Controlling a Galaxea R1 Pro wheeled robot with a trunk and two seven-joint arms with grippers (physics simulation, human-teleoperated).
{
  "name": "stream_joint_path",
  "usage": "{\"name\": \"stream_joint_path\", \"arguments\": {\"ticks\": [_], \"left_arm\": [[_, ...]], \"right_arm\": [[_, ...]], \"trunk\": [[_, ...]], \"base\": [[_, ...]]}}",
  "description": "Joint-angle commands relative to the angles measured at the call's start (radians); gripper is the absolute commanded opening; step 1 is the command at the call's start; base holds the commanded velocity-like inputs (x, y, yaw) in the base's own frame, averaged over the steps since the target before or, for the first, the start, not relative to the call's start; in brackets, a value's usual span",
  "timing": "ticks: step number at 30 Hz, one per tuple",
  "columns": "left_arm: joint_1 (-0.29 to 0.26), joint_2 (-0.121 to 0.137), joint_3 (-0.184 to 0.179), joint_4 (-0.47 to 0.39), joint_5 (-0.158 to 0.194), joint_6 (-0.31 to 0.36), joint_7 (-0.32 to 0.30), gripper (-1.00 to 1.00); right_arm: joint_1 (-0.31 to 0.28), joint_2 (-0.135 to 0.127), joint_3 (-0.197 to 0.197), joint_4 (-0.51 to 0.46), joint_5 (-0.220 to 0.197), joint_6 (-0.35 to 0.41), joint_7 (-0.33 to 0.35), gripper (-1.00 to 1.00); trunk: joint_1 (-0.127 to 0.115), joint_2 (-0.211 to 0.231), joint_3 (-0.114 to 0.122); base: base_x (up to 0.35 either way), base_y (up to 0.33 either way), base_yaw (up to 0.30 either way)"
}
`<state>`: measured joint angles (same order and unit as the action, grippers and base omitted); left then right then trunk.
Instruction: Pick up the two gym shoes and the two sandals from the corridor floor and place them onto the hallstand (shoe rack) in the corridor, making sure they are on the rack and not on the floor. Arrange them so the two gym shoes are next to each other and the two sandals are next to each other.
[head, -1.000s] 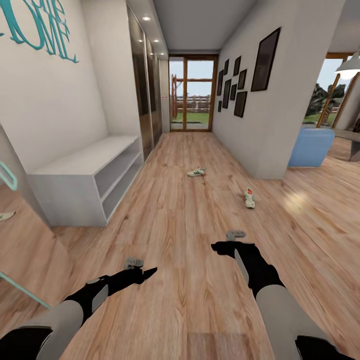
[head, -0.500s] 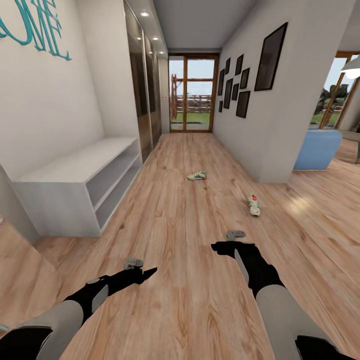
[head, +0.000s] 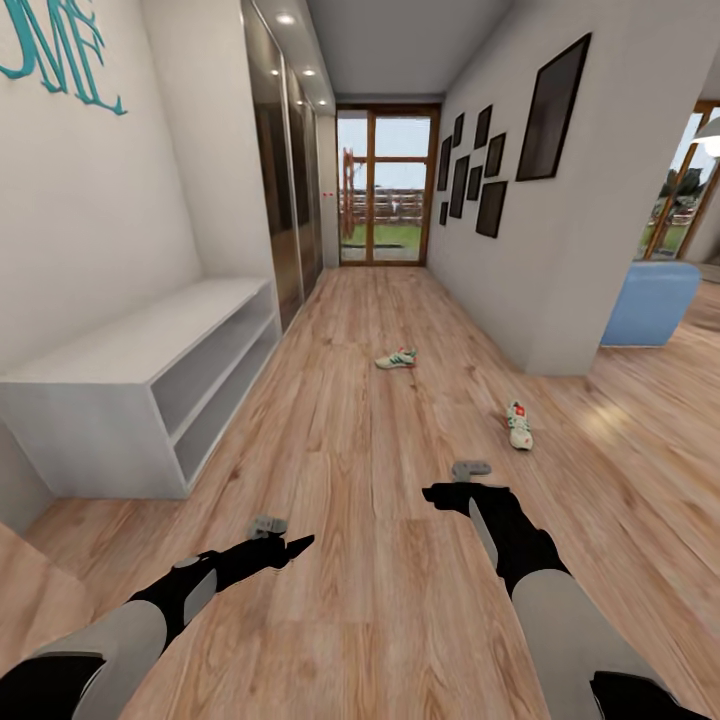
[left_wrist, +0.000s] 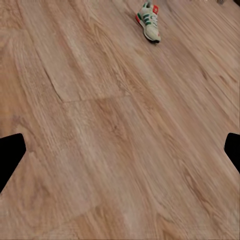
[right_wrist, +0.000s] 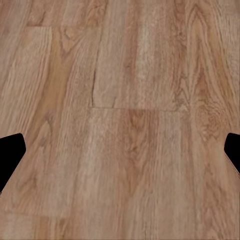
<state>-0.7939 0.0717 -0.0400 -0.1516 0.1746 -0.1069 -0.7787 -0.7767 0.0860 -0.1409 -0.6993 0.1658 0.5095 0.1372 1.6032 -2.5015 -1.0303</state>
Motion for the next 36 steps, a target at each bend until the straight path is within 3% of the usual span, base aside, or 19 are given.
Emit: {"name": "stream_joint_path", "arguments": {"ticks": [1,36], "left_arm": [[-0.001,0.0,-0.004,0.001,0.005,-0.005,-0.002,1.0],[-0.001,0.0,-0.004,0.001,0.005,-0.005,-0.002,1.0]], "right_arm": [[-0.001,0.001,-0.006,-0.002,0.011,0.004,0.009,1.0],[-0.001,0.001,-0.006,-0.002,0.011,0.004,0.009,1.0]], "trunk": [[0.0,0.0,-0.001],[0.0,0.0,-0.001]], "base": [[0.348,0.0,0.0],[0.348,0.0,0.0]]}}
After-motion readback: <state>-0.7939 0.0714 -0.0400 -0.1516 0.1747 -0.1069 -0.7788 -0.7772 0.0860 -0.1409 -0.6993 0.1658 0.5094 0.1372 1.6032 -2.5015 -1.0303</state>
